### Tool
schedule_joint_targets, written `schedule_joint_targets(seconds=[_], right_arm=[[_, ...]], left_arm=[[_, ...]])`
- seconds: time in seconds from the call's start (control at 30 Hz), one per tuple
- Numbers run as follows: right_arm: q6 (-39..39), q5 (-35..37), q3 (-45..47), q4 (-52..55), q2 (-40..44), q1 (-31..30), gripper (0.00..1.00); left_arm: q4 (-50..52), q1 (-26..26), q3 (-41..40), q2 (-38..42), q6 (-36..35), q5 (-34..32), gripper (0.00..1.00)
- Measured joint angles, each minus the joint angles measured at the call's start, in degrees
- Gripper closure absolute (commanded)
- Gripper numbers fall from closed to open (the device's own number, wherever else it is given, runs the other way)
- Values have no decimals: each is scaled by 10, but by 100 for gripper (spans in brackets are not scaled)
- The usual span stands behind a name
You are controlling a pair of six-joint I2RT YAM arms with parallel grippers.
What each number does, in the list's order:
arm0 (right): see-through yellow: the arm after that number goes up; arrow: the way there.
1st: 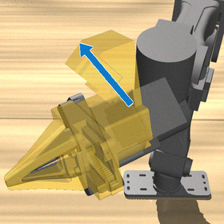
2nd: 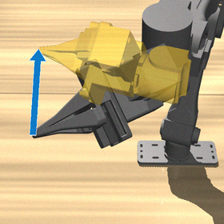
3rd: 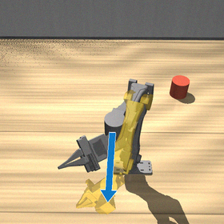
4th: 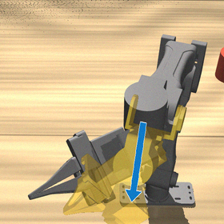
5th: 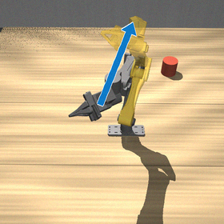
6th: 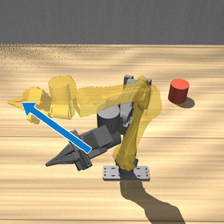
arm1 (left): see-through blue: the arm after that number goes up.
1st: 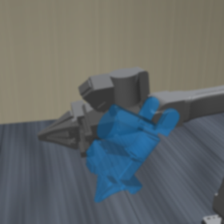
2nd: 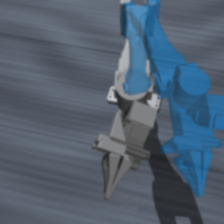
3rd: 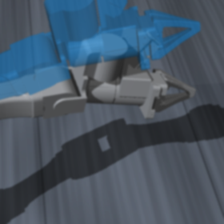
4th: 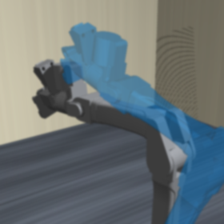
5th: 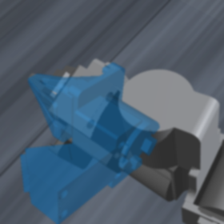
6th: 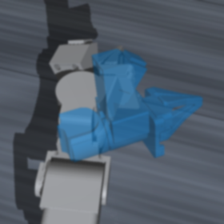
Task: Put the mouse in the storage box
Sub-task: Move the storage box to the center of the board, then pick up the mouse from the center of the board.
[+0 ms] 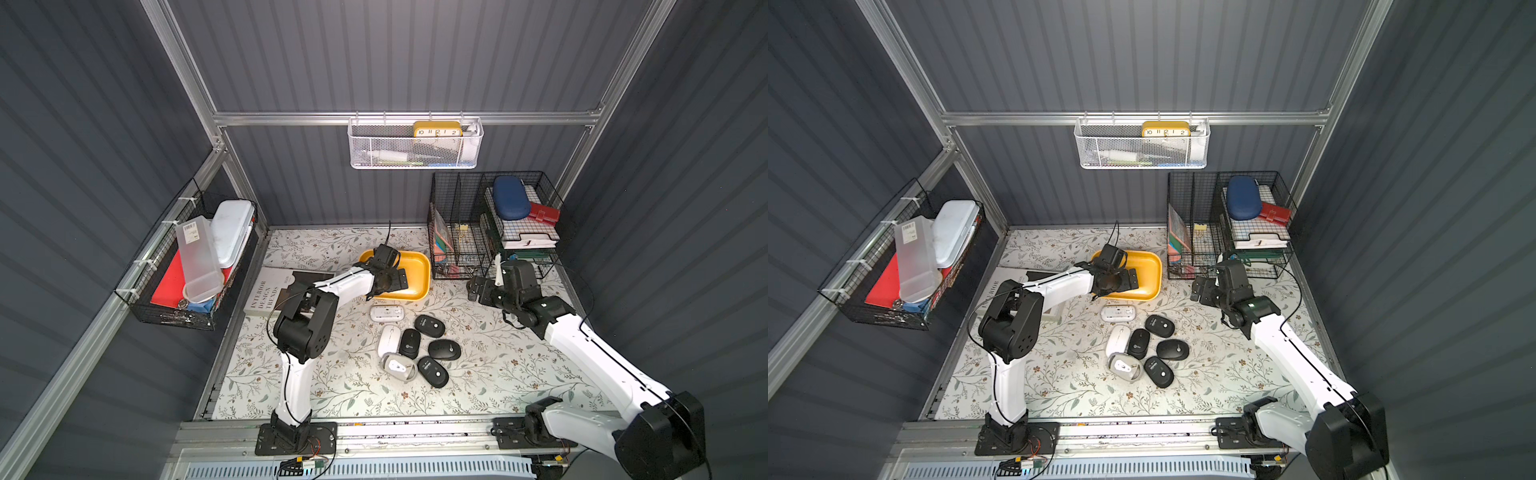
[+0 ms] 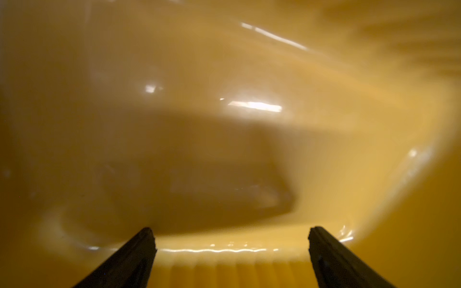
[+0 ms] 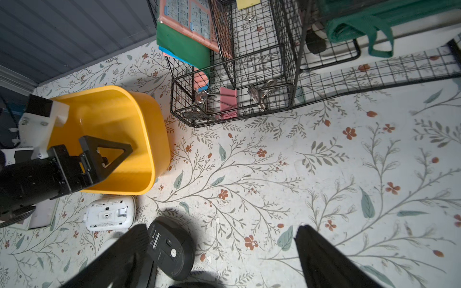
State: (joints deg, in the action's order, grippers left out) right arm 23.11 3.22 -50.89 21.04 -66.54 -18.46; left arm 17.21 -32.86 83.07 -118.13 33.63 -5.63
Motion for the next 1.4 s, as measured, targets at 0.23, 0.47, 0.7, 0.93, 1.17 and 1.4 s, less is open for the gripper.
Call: schedule_joint_targets(seconds=[0.23, 0.47, 0.7, 0.93, 1.17, 1.4], right_arm=[[-16, 5, -8, 0, -14, -36, 3], [-47, 7, -8, -1, -15, -87, 4], [-85, 18, -37, 7, -77, -194, 4], [-58, -13, -59, 62, -172, -194, 6], [43, -128, -56, 66, -202, -120, 8], [111, -198, -43, 38, -238, -105, 15]], left_arm=[[7, -8, 23, 6, 16, 5, 1], [9, -5, 41, 35, 23, -18, 1], [-35, 16, -60, 225, 35, -76, 1], [-107, 32, -125, 319, 60, -80, 1], [-121, 33, -175, 319, 79, -64, 1], [-146, 33, -185, 319, 83, -54, 1]])
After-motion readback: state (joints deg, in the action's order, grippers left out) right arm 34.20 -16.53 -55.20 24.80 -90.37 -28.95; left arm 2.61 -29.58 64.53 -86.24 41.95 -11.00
